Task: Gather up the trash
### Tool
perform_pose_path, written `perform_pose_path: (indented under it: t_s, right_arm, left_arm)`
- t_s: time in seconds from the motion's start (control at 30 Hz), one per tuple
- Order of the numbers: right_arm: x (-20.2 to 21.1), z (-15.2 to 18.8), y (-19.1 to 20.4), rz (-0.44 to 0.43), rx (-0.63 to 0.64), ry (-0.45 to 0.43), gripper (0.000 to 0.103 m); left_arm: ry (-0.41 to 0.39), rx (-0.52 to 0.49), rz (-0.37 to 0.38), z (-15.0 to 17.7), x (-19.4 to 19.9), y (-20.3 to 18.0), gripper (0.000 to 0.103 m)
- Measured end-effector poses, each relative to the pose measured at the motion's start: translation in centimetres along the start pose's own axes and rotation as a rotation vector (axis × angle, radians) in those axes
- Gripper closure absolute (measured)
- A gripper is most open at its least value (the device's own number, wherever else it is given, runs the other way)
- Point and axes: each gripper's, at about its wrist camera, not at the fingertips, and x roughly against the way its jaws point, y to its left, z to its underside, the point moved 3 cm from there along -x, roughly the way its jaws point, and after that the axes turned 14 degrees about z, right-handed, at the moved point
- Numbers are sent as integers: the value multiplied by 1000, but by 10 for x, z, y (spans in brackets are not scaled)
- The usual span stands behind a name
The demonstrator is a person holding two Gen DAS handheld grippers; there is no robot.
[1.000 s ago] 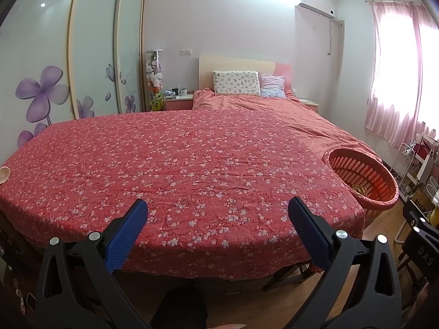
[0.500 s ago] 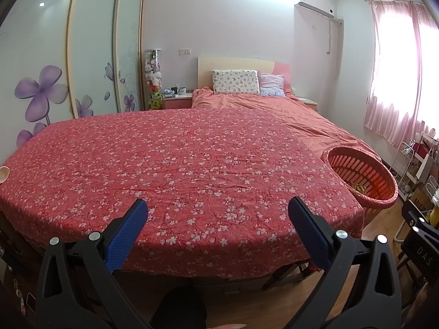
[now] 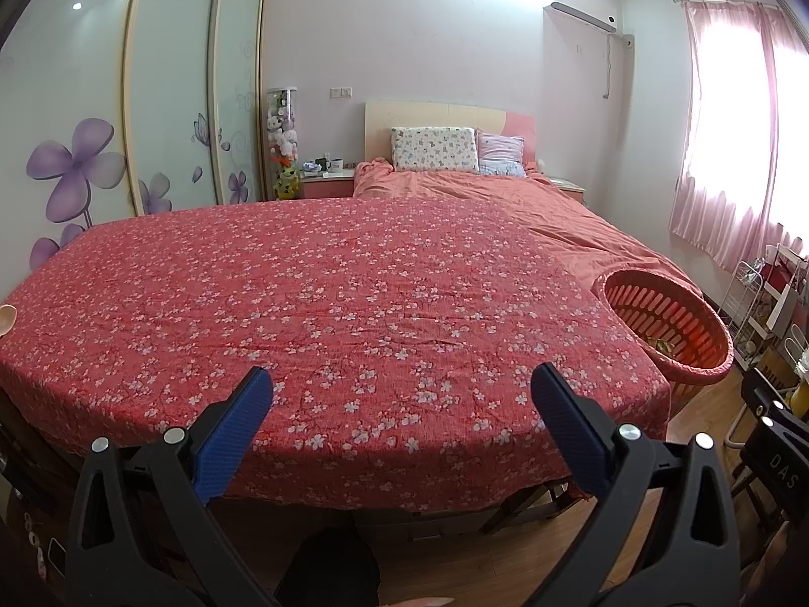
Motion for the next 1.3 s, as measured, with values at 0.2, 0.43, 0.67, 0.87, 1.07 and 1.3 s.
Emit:
perform_pose_path:
  t_s: [0.2, 0.43, 0.67, 0.87, 1.07, 1.3]
  right_arm:
    - [0, 0, 0, 0, 0, 0, 4]
    - [0, 0, 0, 0, 1, 0, 4]
    - [0, 0, 0, -1, 1, 1, 4]
    - [0, 0, 0, -1, 1, 1, 4]
    - [0, 0, 0, 0, 1, 1, 4]
    - [0, -1, -1, -1, 1, 1, 4]
  left_arm:
    - [0, -1, 0, 0, 0, 0, 2]
    - [2, 2, 0, 1, -1, 0, 2]
    - [4, 3, 1, 2, -1, -1, 2]
    - [5, 3, 2, 2, -1, -1, 2]
    - [5, 4, 3, 2, -1, -1, 2]
    - [5, 3, 2, 2, 0, -1, 2]
